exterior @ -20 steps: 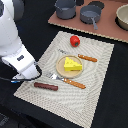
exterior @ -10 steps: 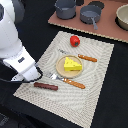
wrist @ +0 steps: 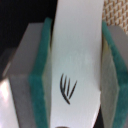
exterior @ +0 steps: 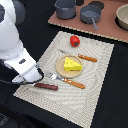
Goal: Interact with the objects in diverse but meaningful ways.
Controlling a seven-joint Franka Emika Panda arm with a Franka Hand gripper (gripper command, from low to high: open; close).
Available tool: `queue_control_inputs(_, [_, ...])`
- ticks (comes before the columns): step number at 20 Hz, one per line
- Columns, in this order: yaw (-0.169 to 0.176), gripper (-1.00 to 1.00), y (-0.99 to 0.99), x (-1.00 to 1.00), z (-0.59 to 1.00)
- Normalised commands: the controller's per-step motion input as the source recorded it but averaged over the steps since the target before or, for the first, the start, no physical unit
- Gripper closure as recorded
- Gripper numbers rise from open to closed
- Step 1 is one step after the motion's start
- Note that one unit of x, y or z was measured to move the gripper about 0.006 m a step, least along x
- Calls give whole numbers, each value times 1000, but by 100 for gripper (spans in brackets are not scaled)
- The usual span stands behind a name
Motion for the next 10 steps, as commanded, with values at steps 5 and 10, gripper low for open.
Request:
queue_control_inputs(5, [0,100,287,189,1000])
queue_control_inputs(10, [-17,100,305,529,1000])
